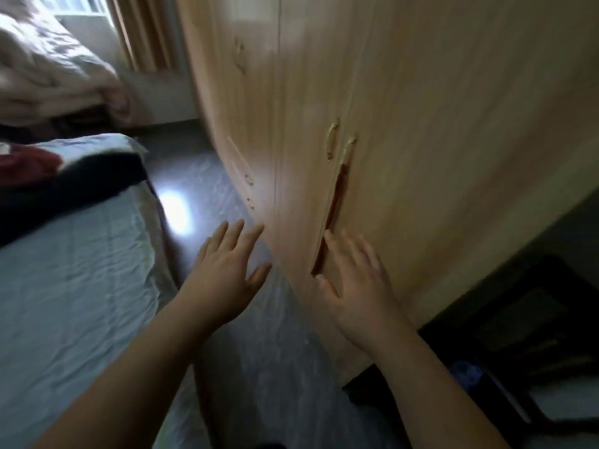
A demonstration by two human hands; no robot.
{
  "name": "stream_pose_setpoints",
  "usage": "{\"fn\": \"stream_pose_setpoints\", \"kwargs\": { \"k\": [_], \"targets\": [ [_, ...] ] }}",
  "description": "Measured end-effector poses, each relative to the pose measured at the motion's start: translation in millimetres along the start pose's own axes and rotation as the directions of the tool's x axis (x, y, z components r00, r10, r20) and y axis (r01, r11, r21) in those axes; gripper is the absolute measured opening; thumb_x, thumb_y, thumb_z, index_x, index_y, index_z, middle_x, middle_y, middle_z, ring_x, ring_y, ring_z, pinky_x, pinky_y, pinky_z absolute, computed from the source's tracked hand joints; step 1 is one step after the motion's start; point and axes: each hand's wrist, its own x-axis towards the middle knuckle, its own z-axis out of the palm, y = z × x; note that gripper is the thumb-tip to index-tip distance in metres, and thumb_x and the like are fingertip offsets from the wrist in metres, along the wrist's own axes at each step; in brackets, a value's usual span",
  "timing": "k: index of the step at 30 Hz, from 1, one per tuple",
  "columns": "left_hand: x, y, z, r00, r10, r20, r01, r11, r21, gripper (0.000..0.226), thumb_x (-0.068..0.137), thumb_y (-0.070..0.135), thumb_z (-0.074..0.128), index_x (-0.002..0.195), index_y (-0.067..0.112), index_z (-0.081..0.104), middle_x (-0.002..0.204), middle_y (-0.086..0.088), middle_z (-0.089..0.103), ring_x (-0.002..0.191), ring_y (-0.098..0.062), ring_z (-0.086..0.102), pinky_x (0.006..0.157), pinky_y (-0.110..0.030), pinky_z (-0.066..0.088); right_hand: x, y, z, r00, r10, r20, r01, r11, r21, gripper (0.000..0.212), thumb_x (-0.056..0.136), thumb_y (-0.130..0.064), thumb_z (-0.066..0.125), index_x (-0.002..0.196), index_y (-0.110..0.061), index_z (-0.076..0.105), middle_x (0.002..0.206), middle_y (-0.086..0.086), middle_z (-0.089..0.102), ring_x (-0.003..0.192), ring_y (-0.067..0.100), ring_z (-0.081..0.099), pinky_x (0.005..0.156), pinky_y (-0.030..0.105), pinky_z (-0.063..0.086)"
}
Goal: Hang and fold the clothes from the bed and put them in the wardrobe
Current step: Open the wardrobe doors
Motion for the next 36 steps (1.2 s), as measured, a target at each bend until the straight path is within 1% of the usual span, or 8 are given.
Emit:
{"fn": "stream_pose_setpoints", "kwargs": {
  "k": [4, 8, 15, 18, 21, 26, 32, 36],
  "targets": [
    [36.6, -48.1, -13.3, 0.987, -0.14, -0.082, 0.14, 0.99, -0.011, 0.071, 0.096, 0.058, 0.04, 0.158, 0.035, 0.014, 0.167, -0.003, 0.011, 0.154, -0.026, 0.002, 0.124, -0.047, 0.012, 85.5, -23.3, 21.1, 0.99, -0.126, 0.056, 0.124, 0.992, 0.03, 0.068, 0.1, -0.057, 0.03, 0.158, -0.04, 0.0, 0.168, -0.014, -0.003, 0.152, 0.01, -0.012, 0.126, 0.04, 0.003],
    [91.2, -114.5, -27.0, 0.961, -0.248, -0.119, 0.245, 0.969, -0.039, 0.072, 0.094, 0.058, 0.042, 0.158, 0.033, 0.017, 0.167, -0.005, 0.015, 0.154, -0.028, 0.006, 0.124, -0.047, 0.014, 185.6, -60.0, 50.0, 0.963, -0.238, 0.125, 0.241, 0.97, -0.013, 0.076, 0.087, -0.068, 0.007, 0.157, -0.041, -0.006, 0.168, -0.013, -0.006, 0.154, 0.015, -0.013, 0.126, 0.043, 0.0],
    [216.9, -216.3, -83.6, 0.936, -0.318, -0.147, 0.325, 0.945, 0.024, 0.074, 0.093, 0.065, 0.03, 0.158, 0.033, 0.014, 0.167, -0.005, 0.014, 0.154, -0.028, 0.007, 0.123, -0.044, 0.013, 366.7, -151.6, 71.2, 0.925, -0.32, 0.205, 0.329, 0.944, -0.014, 0.068, 0.102, -0.059, 0.025, 0.156, -0.044, -0.012, 0.167, -0.012, -0.015, 0.153, 0.015, -0.017, 0.125, 0.04, -0.005],
    [271.5, -248.3, -118.3, 0.919, -0.345, -0.19, 0.346, 0.938, -0.025, 0.07, 0.097, 0.054, 0.044, 0.158, 0.033, 0.015, 0.167, -0.002, 0.014, 0.154, -0.024, 0.004, 0.124, -0.039, 0.01, 429.5, -180.2, 68.8, 0.92, -0.345, 0.186, 0.349, 0.937, 0.01, 0.068, 0.101, -0.06, 0.026, 0.155, -0.046, -0.014, 0.167, -0.014, -0.016, 0.152, 0.013, -0.019, 0.123, 0.037, -0.007],
    [330.9, -275.4, -135.0, 0.906, -0.353, -0.232, 0.354, 0.934, -0.042, 0.07, 0.097, 0.048, 0.05, 0.157, 0.035, 0.017, 0.167, 0.001, 0.015, 0.154, -0.021, 0.003, 0.123, -0.036, 0.008, 496.4, -191.9, 70.2, 0.92, -0.36, 0.155, 0.363, 0.932, 0.004, 0.067, 0.1, -0.062, 0.022, 0.153, -0.048, -0.017, 0.165, -0.016, -0.019, 0.151, 0.011, -0.022, 0.123, 0.036, -0.008],
    [450.1, -334.6, -125.9, 0.908, -0.351, -0.228, 0.36, 0.933, -0.004, 0.069, 0.096, 0.058, 0.039, 0.157, 0.034, 0.018, 0.166, 0.0, 0.017, 0.154, -0.022, 0.004, 0.123, -0.038, 0.009, 629.3, -201.6, 88.5, 0.92, -0.363, 0.15, 0.362, 0.932, 0.039, 0.068, 0.102, -0.058, 0.028, 0.154, -0.048, -0.013, 0.165, -0.017, -0.018, 0.151, 0.01, -0.022, 0.119, 0.032, -0.01],
    [631.1, -402.7, -142.8, 0.903, -0.389, -0.182, 0.396, 0.918, 0.002, 0.071, 0.096, 0.059, 0.039, 0.157, 0.037, 0.01, 0.168, 0.003, 0.003, 0.155, -0.02, -0.003, 0.125, -0.043, 0.008, 829.2, -226.1, 110.1, 0.911, -0.373, 0.174, 0.377, 0.926, 0.014, 0.069, 0.102, -0.06, 0.027, 0.156, -0.043, -0.013, 0.167, -0.011, -0.015, 0.153, 0.016, -0.019, 0.12, 0.035, -0.007],
    [725.2, -457.6, -170.5, 0.883, -0.392, -0.259, 0.401, 0.916, -0.018, 0.085, 0.082, 0.069, 0.022, 0.156, 0.027, 0.026, 0.164, -0.005, 0.025, 0.154, -0.024, 0.013, 0.124, -0.045, 0.016, 949.1, -269.1, 116.2, 0.892, -0.42, 0.167, 0.422, 0.906, 0.024, 0.068, 0.102, -0.058, 0.03, 0.158, -0.04, -0.005, 0.169, -0.008, -0.009, 0.155, 0.019, -0.012, 0.123, 0.037, 0.0]
  ]
}}
